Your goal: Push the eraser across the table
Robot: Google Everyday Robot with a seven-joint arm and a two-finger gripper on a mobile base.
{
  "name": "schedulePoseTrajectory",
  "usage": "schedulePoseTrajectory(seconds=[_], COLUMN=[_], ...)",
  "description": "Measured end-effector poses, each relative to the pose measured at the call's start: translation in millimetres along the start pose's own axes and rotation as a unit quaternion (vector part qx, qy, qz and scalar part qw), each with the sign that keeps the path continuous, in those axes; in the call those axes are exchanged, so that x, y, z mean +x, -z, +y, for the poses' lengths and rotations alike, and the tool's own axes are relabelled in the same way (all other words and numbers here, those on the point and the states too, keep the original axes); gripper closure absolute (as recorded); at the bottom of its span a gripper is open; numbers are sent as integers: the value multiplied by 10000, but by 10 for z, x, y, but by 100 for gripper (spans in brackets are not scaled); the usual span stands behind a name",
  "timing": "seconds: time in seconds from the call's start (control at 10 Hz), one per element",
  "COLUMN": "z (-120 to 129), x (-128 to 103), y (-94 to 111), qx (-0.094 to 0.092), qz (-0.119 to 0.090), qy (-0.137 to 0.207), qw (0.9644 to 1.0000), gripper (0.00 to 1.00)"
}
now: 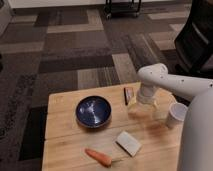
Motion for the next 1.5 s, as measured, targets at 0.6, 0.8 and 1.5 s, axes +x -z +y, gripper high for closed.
schedulePoseTrajectory(seconds=[0.6, 0.8, 1.5], z=[50, -8, -467], x=[-169, -335, -1925], y=[-204, -211, 876], qx=[218, 376, 1963], qz=[298, 342, -563], qy=[313, 413, 926], qw=[9988, 9979, 9745], gripper=[20, 20, 20])
